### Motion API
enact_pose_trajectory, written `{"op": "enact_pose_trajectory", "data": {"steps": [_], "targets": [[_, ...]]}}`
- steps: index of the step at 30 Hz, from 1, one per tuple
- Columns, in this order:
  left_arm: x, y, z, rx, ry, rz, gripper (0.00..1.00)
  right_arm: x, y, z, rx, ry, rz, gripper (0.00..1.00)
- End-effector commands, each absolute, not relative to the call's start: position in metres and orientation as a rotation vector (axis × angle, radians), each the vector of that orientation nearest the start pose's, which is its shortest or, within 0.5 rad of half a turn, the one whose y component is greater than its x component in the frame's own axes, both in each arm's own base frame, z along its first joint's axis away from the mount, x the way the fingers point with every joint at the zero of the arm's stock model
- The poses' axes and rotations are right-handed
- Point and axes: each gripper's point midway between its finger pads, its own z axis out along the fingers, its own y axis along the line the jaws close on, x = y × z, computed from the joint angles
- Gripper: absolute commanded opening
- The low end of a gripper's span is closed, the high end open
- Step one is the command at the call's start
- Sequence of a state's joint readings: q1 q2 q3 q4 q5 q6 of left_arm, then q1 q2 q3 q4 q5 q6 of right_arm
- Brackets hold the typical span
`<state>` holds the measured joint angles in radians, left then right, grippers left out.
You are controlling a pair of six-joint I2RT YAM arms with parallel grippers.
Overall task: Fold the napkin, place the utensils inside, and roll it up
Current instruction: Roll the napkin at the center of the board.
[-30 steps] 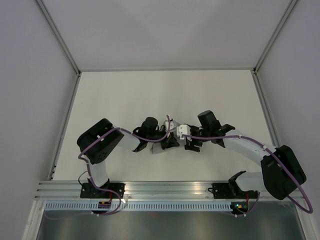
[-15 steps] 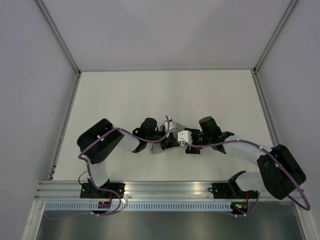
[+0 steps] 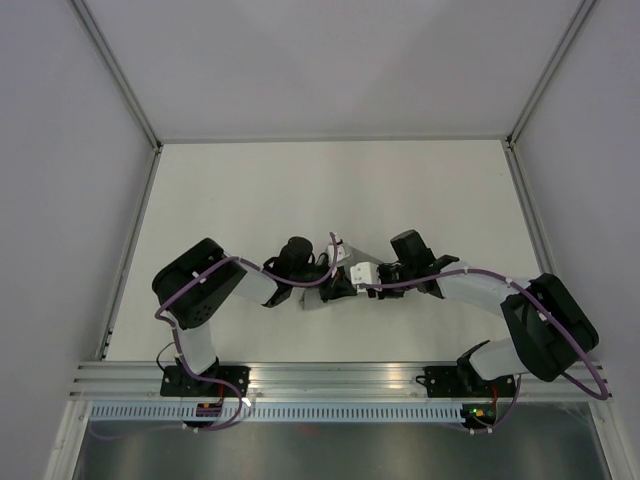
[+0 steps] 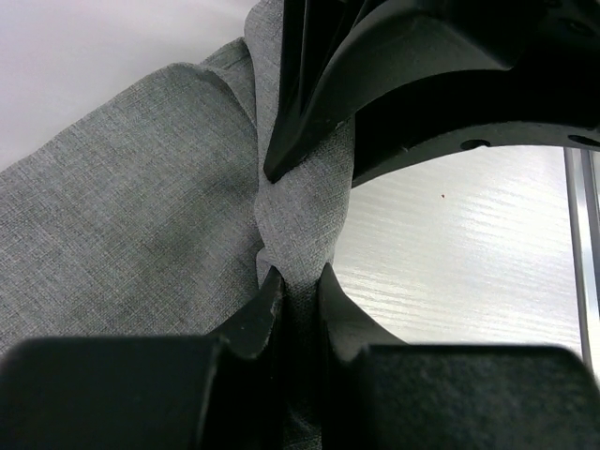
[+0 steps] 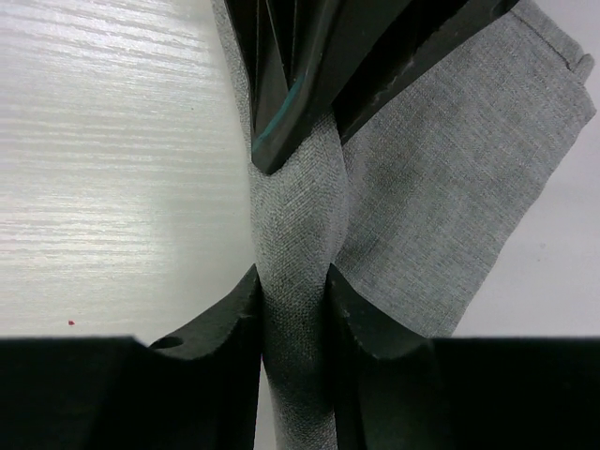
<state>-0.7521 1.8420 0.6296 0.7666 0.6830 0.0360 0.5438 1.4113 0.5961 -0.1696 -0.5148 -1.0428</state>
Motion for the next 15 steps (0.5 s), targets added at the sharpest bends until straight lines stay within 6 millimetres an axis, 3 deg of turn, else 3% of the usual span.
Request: {"op": "enact_pose_trajectory", "data": {"steps": [1,3,4,6,9,10,12,15], "targets": [[0.196,-0.332,-0.006,1.18,1.942,-1.146,0.16,0.236,0.208,0.023,-1.896,1.568,0.454,0.25],[0.2,-0.331,-0.001,1.14,1.934,-1.129,0.28,0.232,0.205,0.021,-1.911,1.592,0.467,0.2],[0.208,-0.332,0.007,1.094,1.924,-1.101,0.45,0.23,0.204,0.02,-1.914,1.598,0.471,0.19],[0.216,-0.329,0.014,1.032,1.915,-1.058,0.57,0.229,0.202,0.02,-1.915,1.613,0.47,0.16],[0.229,-0.319,0.024,0.93,1.913,-0.964,0.6,0.228,0.199,0.019,-1.918,1.637,0.463,0.14],[0.24,-0.316,0.036,0.849,1.899,-0.918,0.64,0.229,0.198,0.018,-1.914,1.647,0.46,0.14],[0.244,-0.307,0.04,0.785,1.898,-0.879,0.75,0.229,0.195,0.016,-1.912,1.665,0.456,0.14],[0.257,-0.297,0.073,0.637,1.807,-0.841,0.78,0.23,0.191,0.011,-1.919,1.7,0.458,0.13]]}}
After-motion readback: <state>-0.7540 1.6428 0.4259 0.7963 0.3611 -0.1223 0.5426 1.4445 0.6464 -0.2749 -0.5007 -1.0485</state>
